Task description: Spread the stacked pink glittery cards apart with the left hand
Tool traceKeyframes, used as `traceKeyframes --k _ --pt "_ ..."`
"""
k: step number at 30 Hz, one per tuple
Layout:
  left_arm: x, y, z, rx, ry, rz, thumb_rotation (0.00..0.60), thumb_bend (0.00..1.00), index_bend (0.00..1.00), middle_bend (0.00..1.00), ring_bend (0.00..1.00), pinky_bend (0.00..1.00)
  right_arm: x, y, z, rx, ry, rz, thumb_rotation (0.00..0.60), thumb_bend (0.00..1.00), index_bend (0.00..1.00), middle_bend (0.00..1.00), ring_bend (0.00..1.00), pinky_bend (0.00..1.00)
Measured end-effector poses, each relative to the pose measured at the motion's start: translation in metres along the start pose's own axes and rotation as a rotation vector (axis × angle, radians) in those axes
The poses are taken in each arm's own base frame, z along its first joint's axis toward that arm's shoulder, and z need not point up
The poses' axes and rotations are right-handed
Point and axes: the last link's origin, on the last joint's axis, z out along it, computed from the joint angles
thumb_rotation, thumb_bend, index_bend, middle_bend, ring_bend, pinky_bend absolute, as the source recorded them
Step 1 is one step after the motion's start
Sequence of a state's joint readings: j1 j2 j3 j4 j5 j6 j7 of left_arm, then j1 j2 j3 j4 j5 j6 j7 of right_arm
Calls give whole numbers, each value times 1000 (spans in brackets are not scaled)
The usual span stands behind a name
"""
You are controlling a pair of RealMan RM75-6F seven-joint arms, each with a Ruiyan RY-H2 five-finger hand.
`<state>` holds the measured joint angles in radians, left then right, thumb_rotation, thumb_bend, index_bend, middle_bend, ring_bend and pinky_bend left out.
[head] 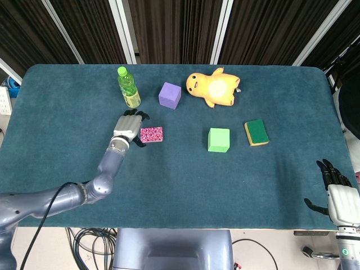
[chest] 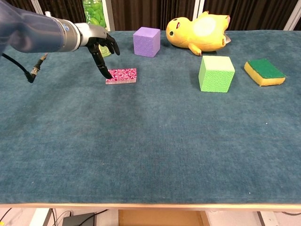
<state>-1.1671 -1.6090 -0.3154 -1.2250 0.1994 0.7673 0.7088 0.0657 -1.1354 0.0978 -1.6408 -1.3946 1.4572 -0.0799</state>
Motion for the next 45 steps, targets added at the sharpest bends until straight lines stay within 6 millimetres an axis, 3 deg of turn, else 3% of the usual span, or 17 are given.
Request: traceKeyframes --k 19,45 --pt "-17 15 25 41 -45 -17 600 138 386 199 50 37 0 1 1 -8 -3 12 600 137 77 43 124 226" --pt "-12 22 27 61 -43 -19 600 161 423 203 50 29 0 1 1 -12 -9 18 600 143 77 43 124 226"
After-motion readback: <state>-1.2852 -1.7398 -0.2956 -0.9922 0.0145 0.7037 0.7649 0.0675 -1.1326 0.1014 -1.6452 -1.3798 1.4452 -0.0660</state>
